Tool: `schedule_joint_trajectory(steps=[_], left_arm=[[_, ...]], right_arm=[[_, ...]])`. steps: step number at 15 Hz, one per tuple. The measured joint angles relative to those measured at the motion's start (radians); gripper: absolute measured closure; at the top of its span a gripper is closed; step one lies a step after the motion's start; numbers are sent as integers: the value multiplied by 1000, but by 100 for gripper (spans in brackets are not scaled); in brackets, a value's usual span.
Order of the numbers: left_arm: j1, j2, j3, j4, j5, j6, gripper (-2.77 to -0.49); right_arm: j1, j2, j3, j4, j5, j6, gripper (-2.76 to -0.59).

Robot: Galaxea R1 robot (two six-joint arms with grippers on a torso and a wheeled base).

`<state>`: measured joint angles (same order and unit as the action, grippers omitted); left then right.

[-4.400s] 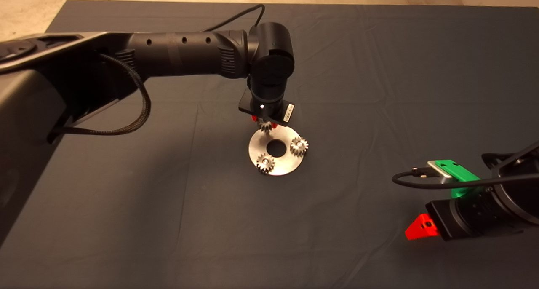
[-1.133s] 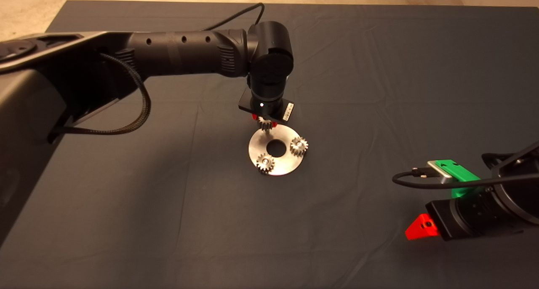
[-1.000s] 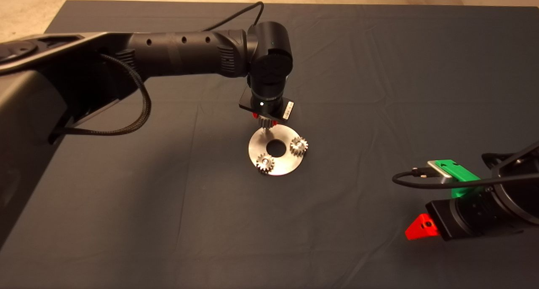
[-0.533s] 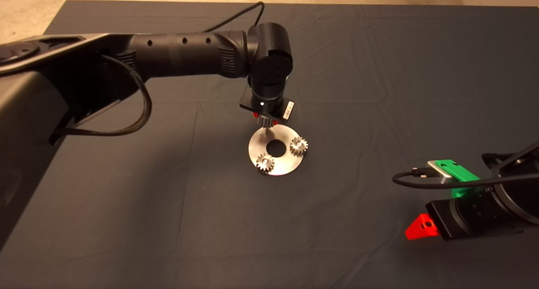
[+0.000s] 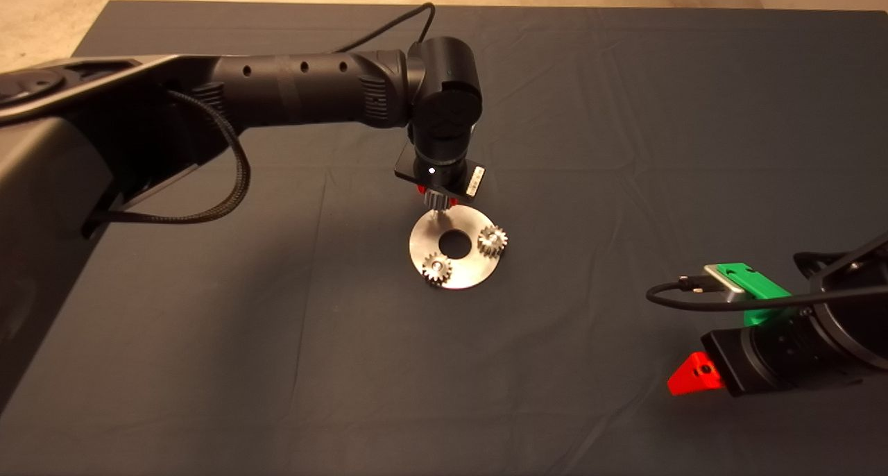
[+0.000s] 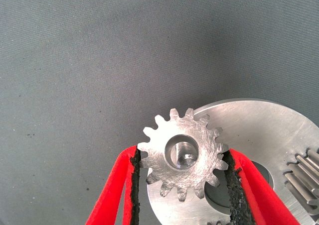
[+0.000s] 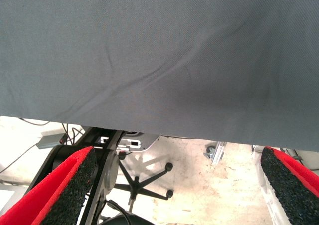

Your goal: Install three planetary gears onto the carrier pins

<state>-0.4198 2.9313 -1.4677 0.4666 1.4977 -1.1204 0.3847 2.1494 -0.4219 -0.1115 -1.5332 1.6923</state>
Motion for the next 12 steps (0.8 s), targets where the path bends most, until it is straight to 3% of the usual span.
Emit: schedule_joint_trajectory(steps=[7, 10, 12], left_arm=[[-10, 0, -23, -38, -1, 0, -91], [-18, -3, -43, -50, 24, 0, -91], [-22, -3, -49, -54, 24, 0, -91]], right_arm=[[0, 0, 0, 0, 0, 0, -247], [-5, 0, 0, 0, 0, 0, -247], [-5, 0, 0, 0, 0, 0, -247]])
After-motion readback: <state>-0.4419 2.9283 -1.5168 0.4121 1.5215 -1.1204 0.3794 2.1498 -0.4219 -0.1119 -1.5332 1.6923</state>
